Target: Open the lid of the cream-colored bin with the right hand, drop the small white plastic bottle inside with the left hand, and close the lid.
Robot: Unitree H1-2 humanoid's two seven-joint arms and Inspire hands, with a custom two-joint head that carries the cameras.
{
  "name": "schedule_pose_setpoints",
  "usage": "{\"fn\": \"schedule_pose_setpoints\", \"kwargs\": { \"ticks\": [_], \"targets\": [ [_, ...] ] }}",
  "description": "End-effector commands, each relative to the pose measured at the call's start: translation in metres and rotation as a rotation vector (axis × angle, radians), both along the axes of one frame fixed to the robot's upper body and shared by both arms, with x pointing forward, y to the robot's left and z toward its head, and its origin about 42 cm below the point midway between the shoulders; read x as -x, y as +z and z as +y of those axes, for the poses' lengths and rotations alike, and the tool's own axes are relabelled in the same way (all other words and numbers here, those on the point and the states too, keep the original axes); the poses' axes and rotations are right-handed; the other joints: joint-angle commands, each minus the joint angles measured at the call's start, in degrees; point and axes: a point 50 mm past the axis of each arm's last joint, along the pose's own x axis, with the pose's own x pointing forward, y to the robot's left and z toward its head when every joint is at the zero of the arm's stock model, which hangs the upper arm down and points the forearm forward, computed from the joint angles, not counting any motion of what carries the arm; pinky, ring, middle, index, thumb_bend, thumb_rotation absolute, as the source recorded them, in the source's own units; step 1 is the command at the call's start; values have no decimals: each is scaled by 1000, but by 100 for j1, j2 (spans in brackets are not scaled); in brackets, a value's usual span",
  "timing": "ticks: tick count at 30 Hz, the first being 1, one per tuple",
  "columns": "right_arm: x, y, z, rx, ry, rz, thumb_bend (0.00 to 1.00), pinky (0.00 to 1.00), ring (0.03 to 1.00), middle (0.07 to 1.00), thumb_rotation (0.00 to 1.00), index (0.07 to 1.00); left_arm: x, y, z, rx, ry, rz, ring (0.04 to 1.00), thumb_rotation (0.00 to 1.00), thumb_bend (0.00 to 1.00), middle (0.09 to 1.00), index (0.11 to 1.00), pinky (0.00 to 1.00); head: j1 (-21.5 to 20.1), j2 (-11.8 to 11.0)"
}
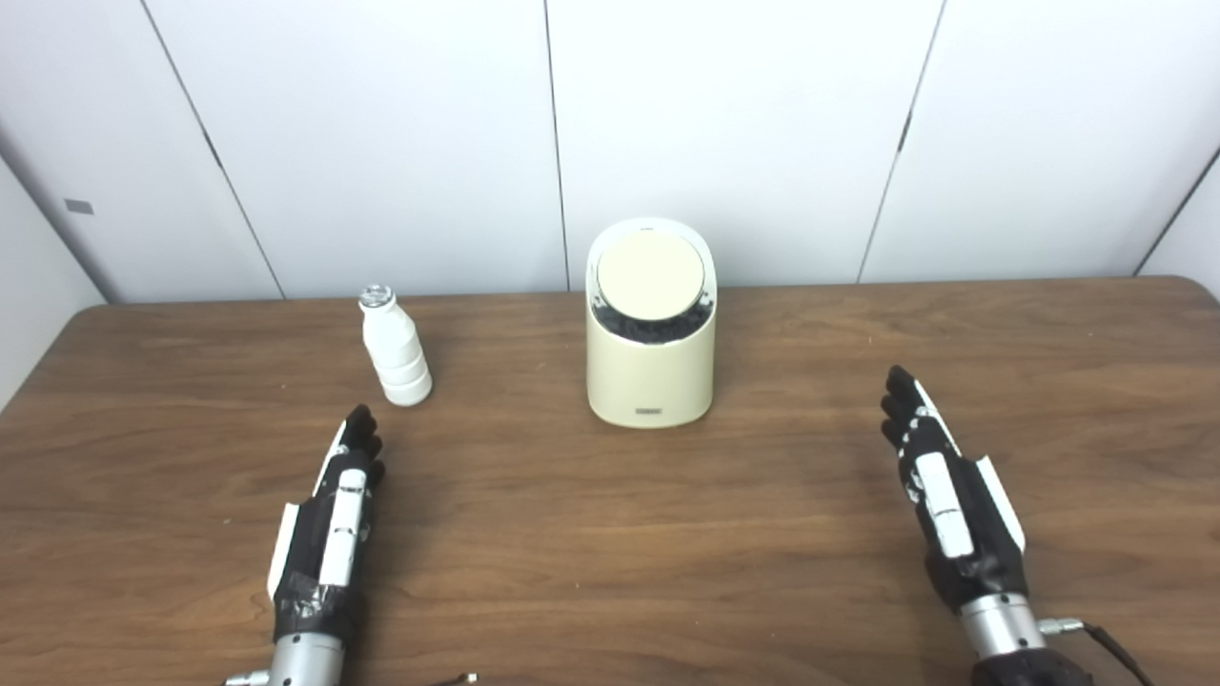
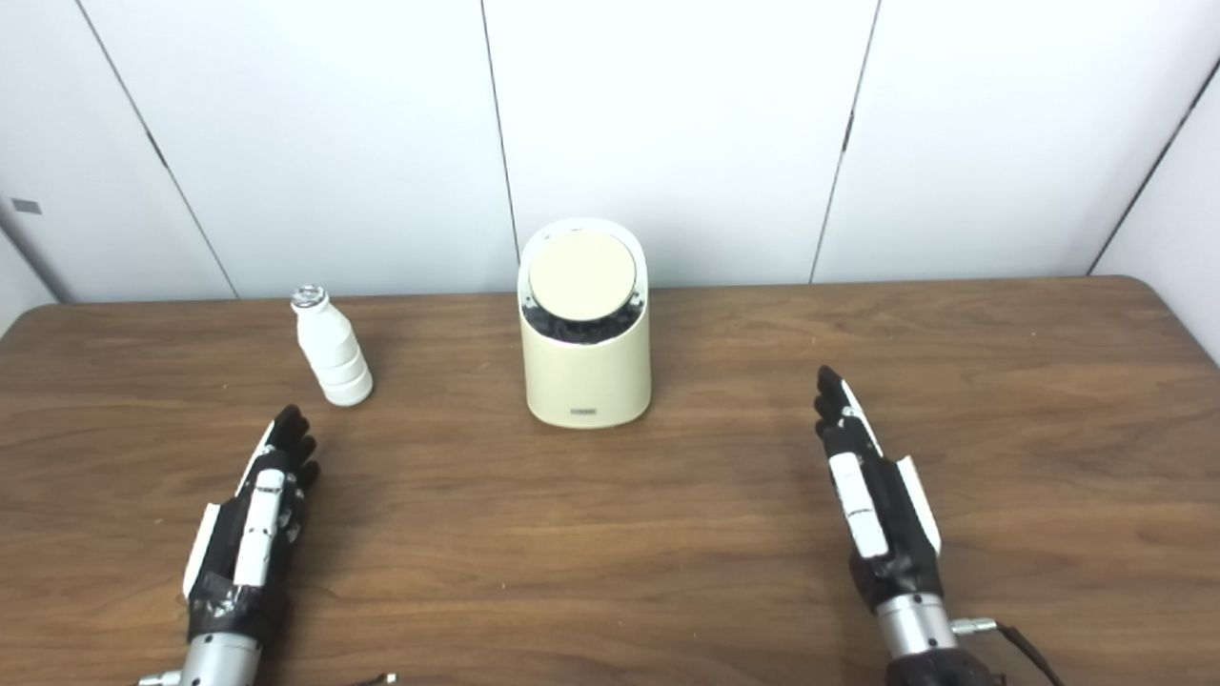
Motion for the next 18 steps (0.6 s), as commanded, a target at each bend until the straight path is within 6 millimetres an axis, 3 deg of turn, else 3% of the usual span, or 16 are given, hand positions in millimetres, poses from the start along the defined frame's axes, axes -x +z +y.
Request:
{"fn": "schedule_pose_setpoints", "kwargs": {
  "ticks": [1,10,18],
  "targets": [
    [12,-25,-7,18,-25,74,539,989,981,985,920,963,5,-12,-1,1,3,26,991,823,282,983,981,1000,-8,-8],
    [-4,-7,-4,78,-34,26,557,951,960,965,924,944,2,-17,-1,-11,2,22,991,812,273,980,975,1000,-17,-162],
    [-41,43,-8,271,-48,-47,652,887,940,948,911,939,0,-21,-10,-8,2,23,989,815,267,979,962,1000,-15,-190]
  ]
}}
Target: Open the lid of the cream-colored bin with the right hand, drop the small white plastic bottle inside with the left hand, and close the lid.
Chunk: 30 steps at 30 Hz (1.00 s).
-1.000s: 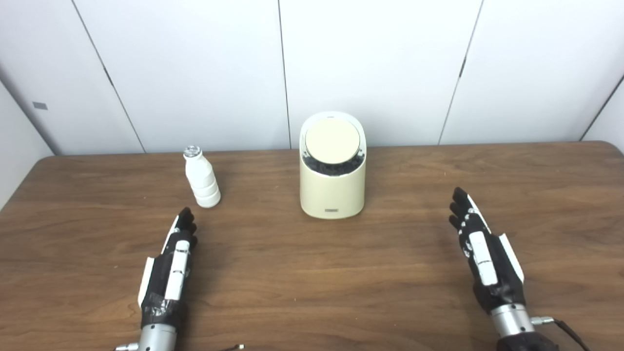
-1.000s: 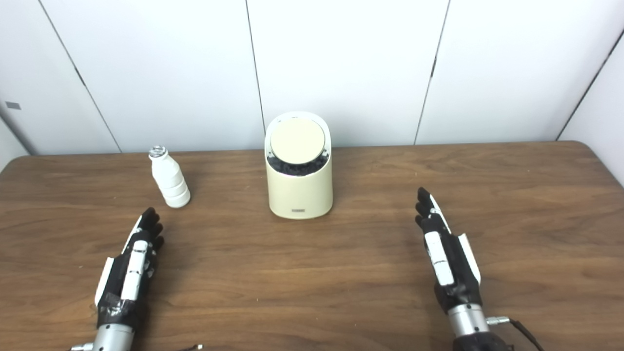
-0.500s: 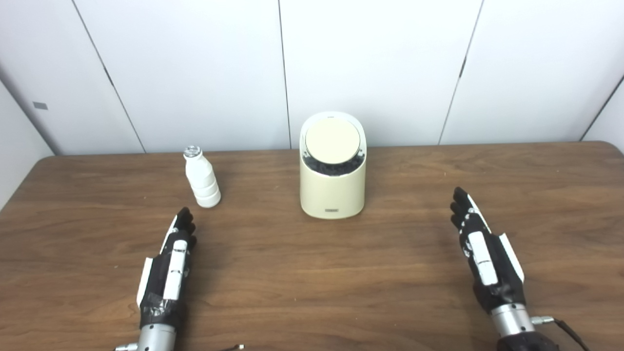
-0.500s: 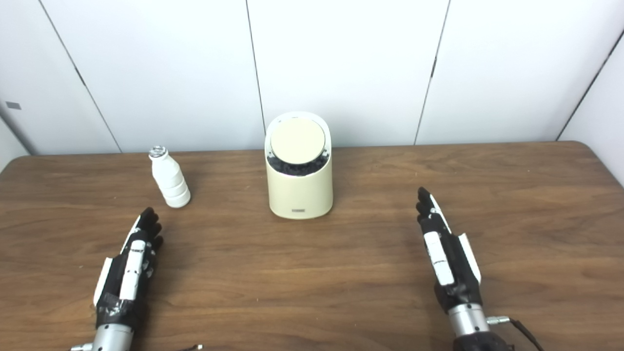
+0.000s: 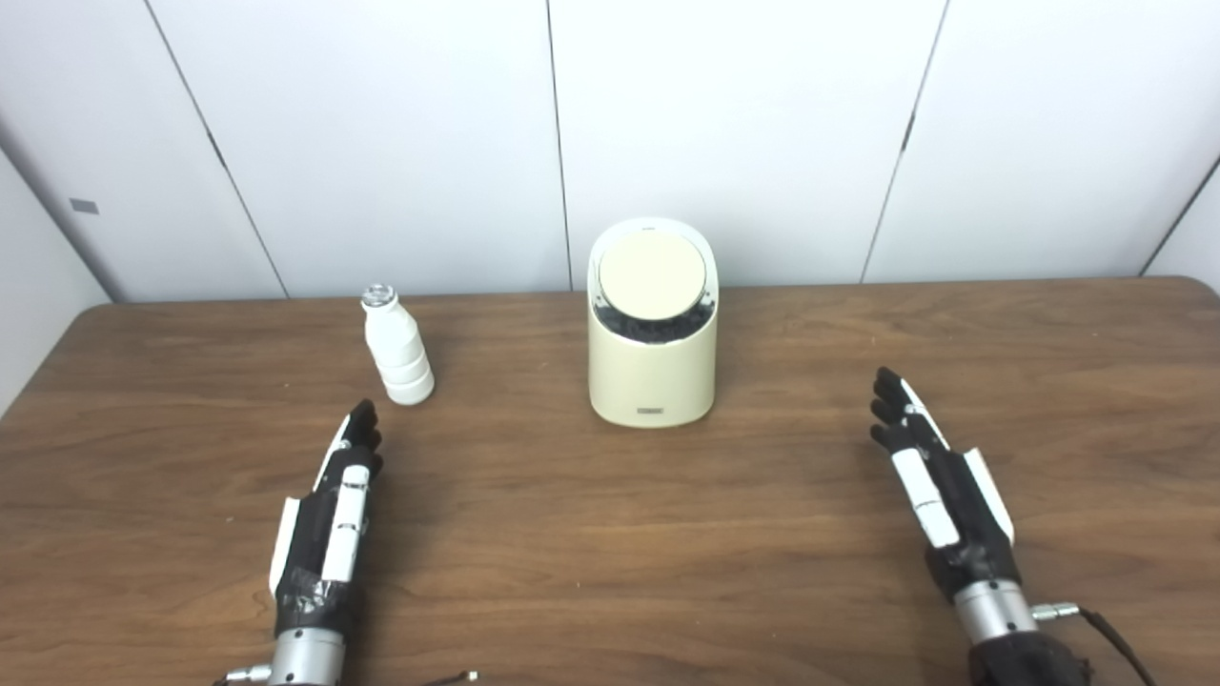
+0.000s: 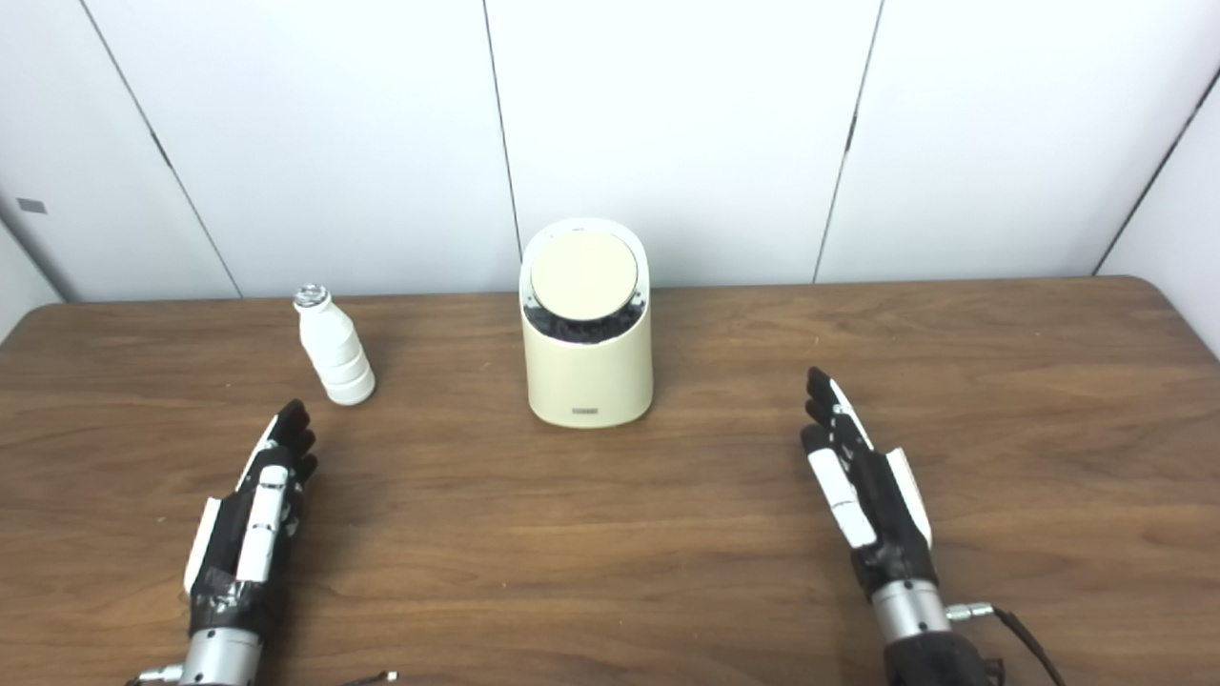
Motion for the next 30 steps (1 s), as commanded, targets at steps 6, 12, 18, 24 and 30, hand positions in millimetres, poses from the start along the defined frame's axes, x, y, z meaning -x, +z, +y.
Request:
{"fn": "schedule_pose_setpoints", "kwargs": {
  "ticks": [6,12,18,24,30],
  "targets": [
    [-49,69,-11,222,16,-139,593,879,920,939,851,945,6,-21,-15,31,5,55,991,893,268,984,970,1000,-6,-32],
    [-78,107,-4,306,17,-154,622,876,906,929,756,946,6,-22,-20,46,12,70,998,923,281,988,967,1000,5,-40],
    [-102,139,13,353,31,-156,623,864,911,941,718,942,6,-22,-21,43,11,70,999,945,269,986,962,1000,-31,-23],
    [-124,161,30,416,47,-188,670,833,907,930,695,934,6,-23,-23,52,12,69,990,916,280,980,963,1000,-38,-11],
    [-142,177,46,479,81,-202,742,811,906,932,653,939,7,-24,-25,56,8,65,982,881,310,976,959,1000,-38,7]
  ]
}}
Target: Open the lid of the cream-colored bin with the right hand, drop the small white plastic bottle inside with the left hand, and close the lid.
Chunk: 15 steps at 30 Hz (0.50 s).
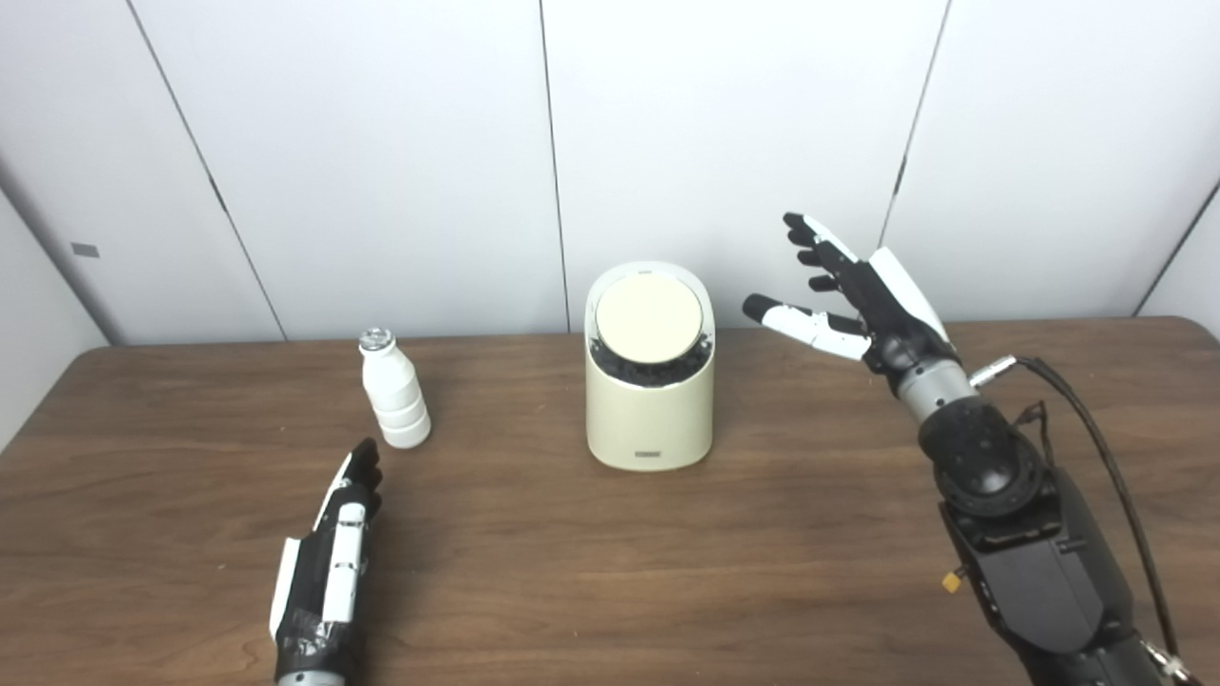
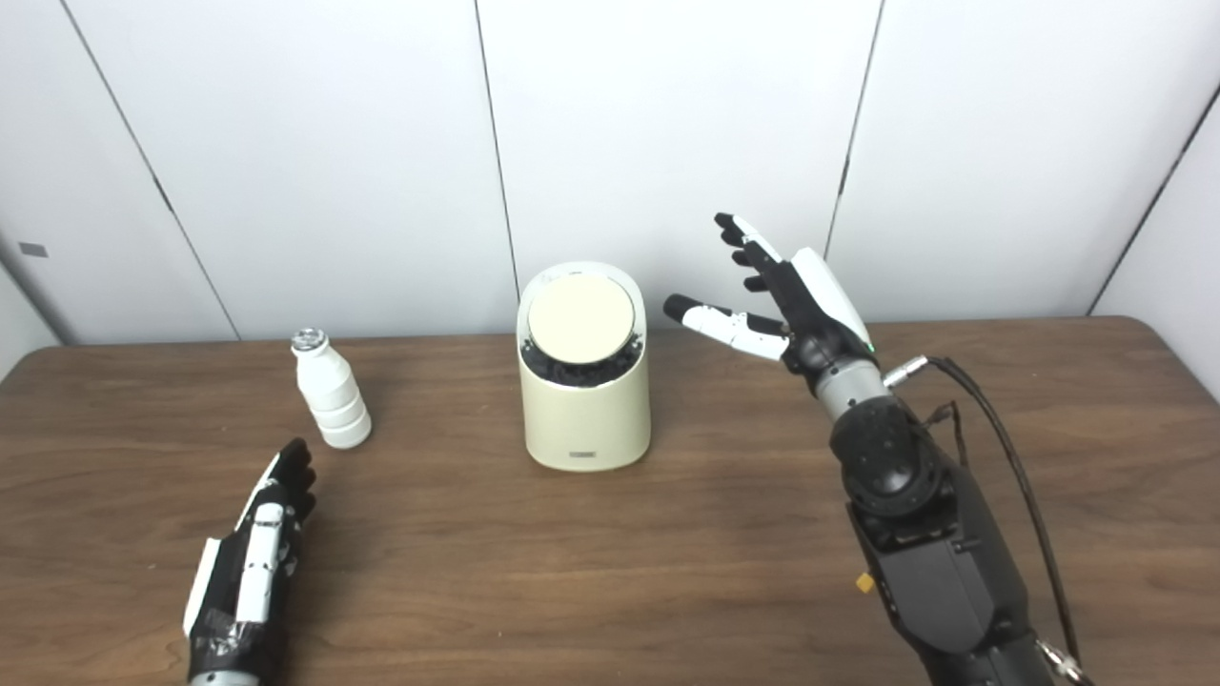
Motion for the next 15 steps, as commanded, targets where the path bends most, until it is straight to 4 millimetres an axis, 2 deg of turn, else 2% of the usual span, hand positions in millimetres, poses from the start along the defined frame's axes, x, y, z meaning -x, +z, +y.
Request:
{"fn": "schedule_pose_setpoints", "kwargs": {
  "ticks": [1,4,9,11,15],
  "targets": [
    [-10,36,7,37,13,-90,753,809,906,934,646,940,10,-24,-14,52,-4,66,983,880,312,978,961,1000,-6,9],
    [-16,42,14,49,24,-91,782,808,907,939,624,941,10,-24,-15,54,-5,67,982,880,310,977,963,1000,-16,19],
    [-28,51,31,87,52,-98,809,828,920,944,531,942,9,-24,-17,49,-5,73,981,881,327,974,961,1000,-22,35],
    [-34,52,36,104,65,-104,818,816,913,942,522,941,9,-25,-17,47,-7,71,984,898,317,979,962,1000,-25,39],
    [-43,52,44,142,69,-107,829,814,910,932,524,931,8,-26,-19,58,-7,70,983,857,337,981,965,1000,-20,46]
  ]
}}
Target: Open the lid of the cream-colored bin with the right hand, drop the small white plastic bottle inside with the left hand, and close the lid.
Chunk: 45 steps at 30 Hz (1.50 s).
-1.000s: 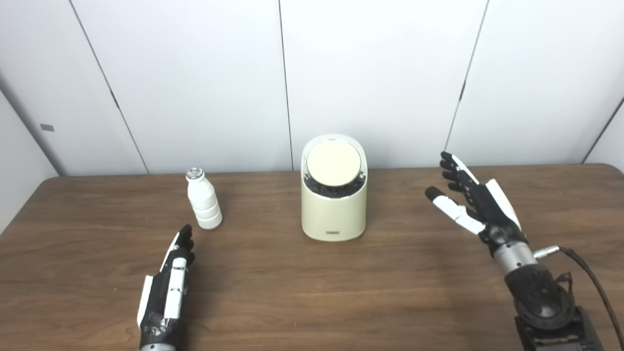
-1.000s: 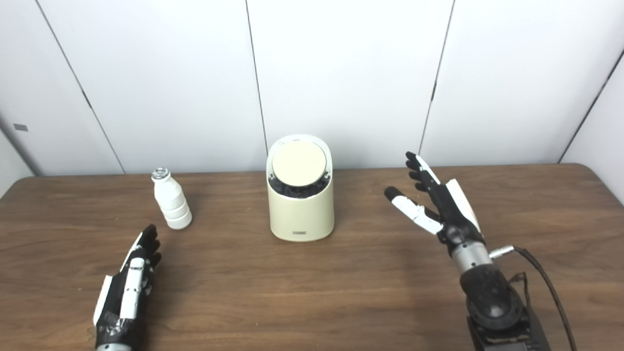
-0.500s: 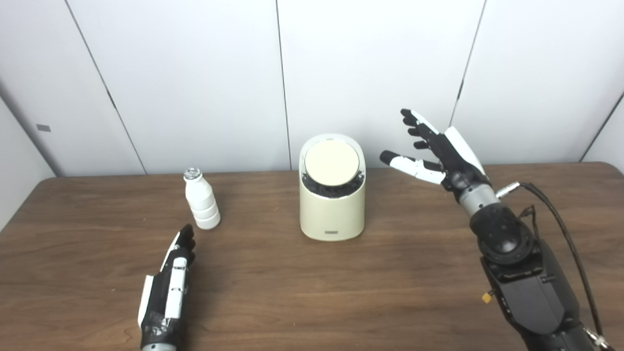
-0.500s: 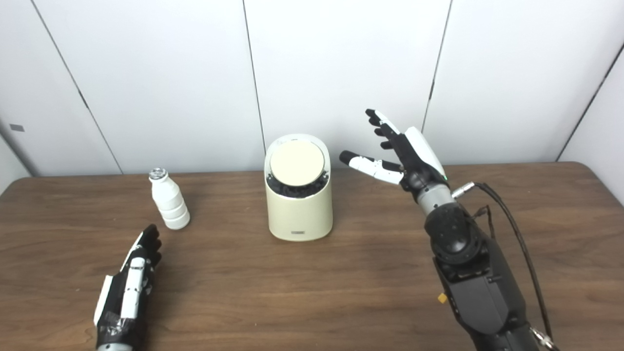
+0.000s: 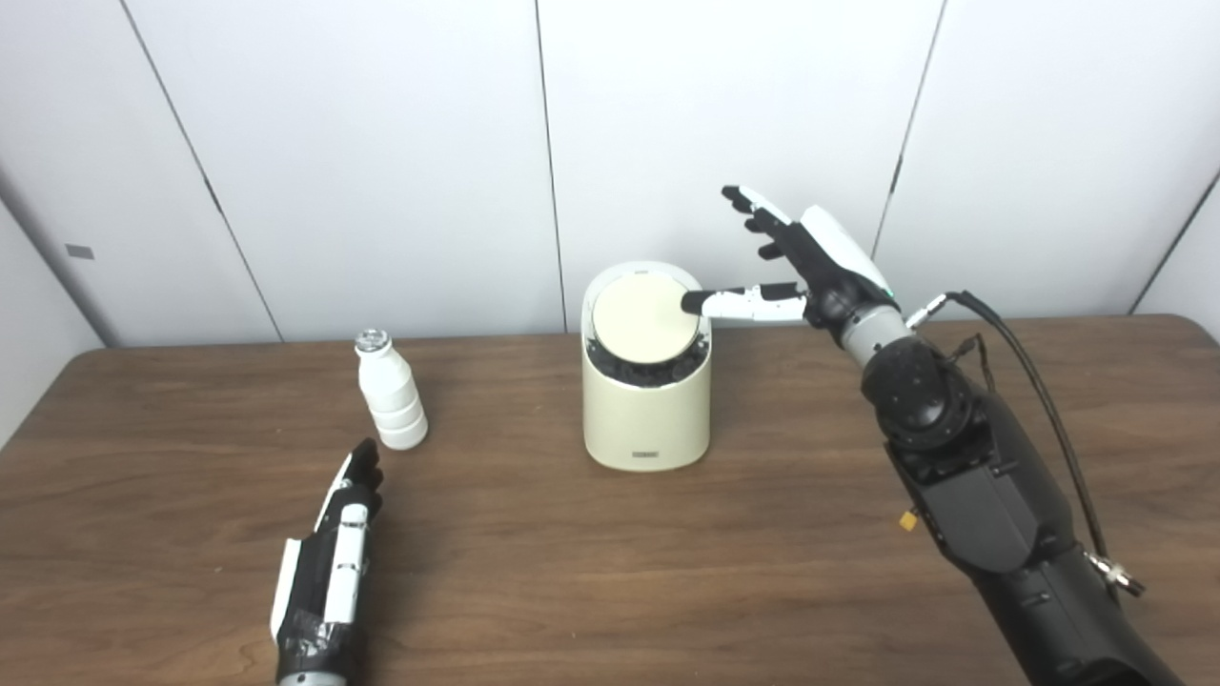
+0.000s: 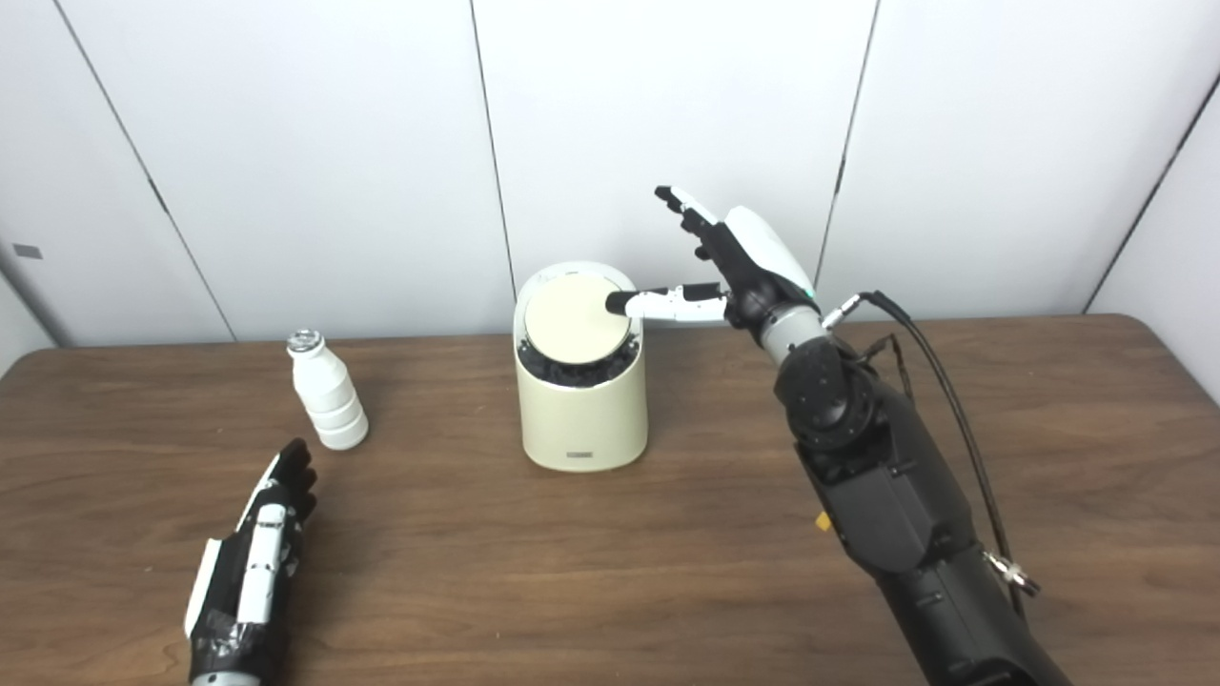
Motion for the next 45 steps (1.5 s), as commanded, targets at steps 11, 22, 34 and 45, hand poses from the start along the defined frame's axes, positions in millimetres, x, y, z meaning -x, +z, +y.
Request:
{"fn": "schedule_pose_setpoints", "kwargs": {
  "ticks": [11,22,34,45],
  "targets": [
    [-17,33,27,75,48,-99,805,815,920,938,495,941,9,-24,-18,57,-13,72,979,822,366,977,968,1000,-31,112],
    [-23,29,39,103,59,-88,772,839,928,945,397,939,10,-23,-20,54,-21,65,973,804,351,975,966,1000,-39,168],
    [-24,21,41,155,72,-72,786,846,927,932,466,939,9,-23,-22,62,-25,63,980,756,360,974,964,1000,6,201],
    [-29,14,31,209,54,-52,775,871,945,936,199,944,11,-22,-23,66,-20,61,980,789,367,974,965,1000,47,248]
  ]
}}
